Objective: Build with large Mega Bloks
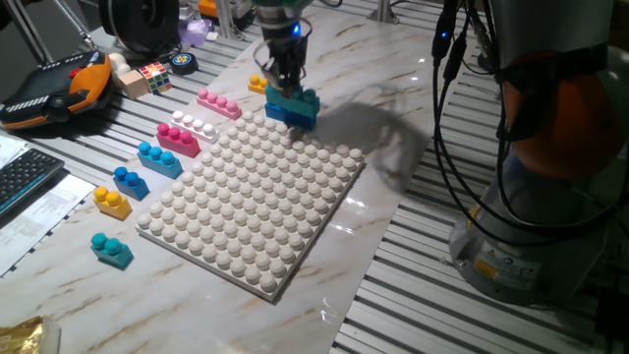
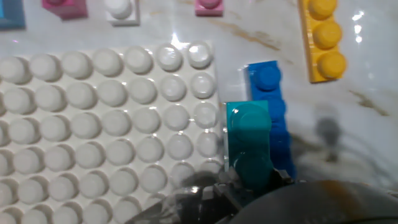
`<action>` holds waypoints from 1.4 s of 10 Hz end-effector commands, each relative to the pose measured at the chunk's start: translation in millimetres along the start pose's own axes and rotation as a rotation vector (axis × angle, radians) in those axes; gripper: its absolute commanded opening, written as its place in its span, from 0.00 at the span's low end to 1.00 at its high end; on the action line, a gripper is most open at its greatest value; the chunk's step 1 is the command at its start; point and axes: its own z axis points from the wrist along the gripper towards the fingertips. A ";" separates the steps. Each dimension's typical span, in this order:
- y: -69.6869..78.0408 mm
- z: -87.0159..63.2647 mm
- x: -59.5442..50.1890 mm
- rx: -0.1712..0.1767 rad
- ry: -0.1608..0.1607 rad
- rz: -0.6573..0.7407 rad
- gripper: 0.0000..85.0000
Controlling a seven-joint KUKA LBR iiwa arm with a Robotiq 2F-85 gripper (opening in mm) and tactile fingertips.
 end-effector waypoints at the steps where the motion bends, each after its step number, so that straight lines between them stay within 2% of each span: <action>1: -0.8 0.4 -1.5 -0.002 -0.001 -0.002 0.01; 3: -3.9 -0.2 -3.6 -0.007 0.012 -0.029 0.01; 6: -3.0 0.6 -1.2 -0.010 0.010 -0.066 0.01; 9: -3.0 0.6 -1.2 0.037 0.014 -0.122 0.01; 11: -3.0 0.6 -1.2 0.007 0.023 -0.111 0.01; 12: 1.0 1.1 -5.9 0.021 0.021 -0.100 0.01; 14: 6.1 6.6 -20.3 0.005 0.023 -0.090 0.01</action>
